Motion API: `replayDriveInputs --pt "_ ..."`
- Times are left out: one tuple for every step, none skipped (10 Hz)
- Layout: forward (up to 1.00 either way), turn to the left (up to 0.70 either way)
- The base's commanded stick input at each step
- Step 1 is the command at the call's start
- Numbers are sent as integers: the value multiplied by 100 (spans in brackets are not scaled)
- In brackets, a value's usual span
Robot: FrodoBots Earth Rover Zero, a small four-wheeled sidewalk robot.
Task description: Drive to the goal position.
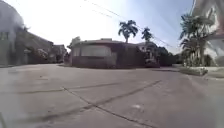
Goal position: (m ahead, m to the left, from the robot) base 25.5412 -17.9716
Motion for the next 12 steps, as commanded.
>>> replayDriveInputs --pt "100 -40" --pt "100 -40" --pt "100 -40" --pt "100 -40" --pt "100 -31" --pt "100 -7" --pt "100 0" --pt "100 0" --pt "100 0" --pt "100 0" --pt "100 0" --pt "100 0"
